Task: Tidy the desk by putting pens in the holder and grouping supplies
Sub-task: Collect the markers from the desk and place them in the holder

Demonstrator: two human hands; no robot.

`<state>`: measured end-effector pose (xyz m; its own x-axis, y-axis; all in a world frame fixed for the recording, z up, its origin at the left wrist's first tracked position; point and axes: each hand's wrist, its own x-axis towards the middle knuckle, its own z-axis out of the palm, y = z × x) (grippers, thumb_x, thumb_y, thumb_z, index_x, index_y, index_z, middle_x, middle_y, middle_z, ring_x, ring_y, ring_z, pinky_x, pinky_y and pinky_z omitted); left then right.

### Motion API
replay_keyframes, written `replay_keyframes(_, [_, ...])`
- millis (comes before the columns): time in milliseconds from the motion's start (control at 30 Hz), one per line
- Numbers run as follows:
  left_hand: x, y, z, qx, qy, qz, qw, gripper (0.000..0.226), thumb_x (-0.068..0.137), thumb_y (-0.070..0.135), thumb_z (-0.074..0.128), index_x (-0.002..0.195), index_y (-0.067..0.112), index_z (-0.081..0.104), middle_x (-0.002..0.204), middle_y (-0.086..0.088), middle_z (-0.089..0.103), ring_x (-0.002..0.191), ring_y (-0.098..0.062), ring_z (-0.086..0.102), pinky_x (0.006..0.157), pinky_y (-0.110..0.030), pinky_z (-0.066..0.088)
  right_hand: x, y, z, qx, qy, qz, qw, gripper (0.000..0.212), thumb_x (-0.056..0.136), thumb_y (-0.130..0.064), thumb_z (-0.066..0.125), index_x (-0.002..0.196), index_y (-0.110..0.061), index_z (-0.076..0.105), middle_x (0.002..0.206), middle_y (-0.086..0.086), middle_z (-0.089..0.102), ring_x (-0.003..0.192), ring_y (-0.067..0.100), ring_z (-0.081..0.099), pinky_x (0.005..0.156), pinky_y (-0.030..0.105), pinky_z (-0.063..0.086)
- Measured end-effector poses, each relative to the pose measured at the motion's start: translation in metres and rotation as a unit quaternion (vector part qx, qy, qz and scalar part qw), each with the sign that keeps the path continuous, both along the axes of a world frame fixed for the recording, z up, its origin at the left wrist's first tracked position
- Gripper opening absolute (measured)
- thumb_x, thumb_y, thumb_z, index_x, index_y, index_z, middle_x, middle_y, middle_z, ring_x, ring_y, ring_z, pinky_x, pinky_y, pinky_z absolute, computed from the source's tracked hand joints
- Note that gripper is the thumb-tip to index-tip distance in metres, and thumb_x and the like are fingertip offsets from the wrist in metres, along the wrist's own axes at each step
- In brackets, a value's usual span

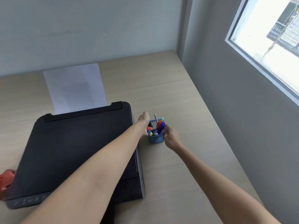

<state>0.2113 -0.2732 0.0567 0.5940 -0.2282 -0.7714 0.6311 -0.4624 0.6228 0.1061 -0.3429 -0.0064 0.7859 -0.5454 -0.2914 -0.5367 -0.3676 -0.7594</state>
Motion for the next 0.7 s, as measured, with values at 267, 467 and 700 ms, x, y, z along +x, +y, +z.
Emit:
replay_keyframes(267, [-0.002, 0.01, 0.023, 0.021, 0.0, -0.029, 0.999, 0.043, 0.1, 0.033, 0.022, 0.101, -0.002, 0.047, 0.079, -0.015, 0.048, 0.069, -0.03, 0.056, 0.054, -0.029, 0.041, 0.0, 0.006, 0.015, -0.017, 0.011, 0.003, 1.0, 0.034, 0.092, 0.001, 0.033, 0.119, -0.005, 0.053, 0.101, 0.023, 0.066, 0.095, 0.041, 0.058, 0.073, 0.038, 0.044])
replay_keyframes(467, [-0.016, 0.03, 0.071, -0.034, -0.076, -0.086, 0.993, 0.059, 0.102, 0.04, 0.022, 0.152, 0.009, 0.015, 0.159, -0.009, 0.019, 0.145, -0.028, 0.022, 0.11, -0.039, 0.029, -0.008, 0.012, 0.076, -0.097, -0.056, -0.084, 0.99, 0.046, 0.095, 0.001, 0.032, 0.141, -0.004, 0.035, 0.132, 0.026, 0.05, 0.116, 0.04, 0.048, 0.094, 0.041, 0.038])
replay_keyframes(700, [-0.017, 0.174, 0.14, -0.178, -0.203, -0.068, 0.961, 0.045, 0.104, 0.035, 0.032, 0.131, 0.003, 0.049, 0.137, -0.016, 0.052, 0.129, -0.026, 0.047, 0.112, -0.044, 0.03, 0.029, 0.082, 0.136, -0.143, -0.176, -0.007, 0.974, 0.035, 0.096, -0.012, 0.04, 0.128, -0.007, 0.054, 0.127, 0.021, 0.056, 0.113, 0.036, 0.055, 0.097, 0.039, 0.041])
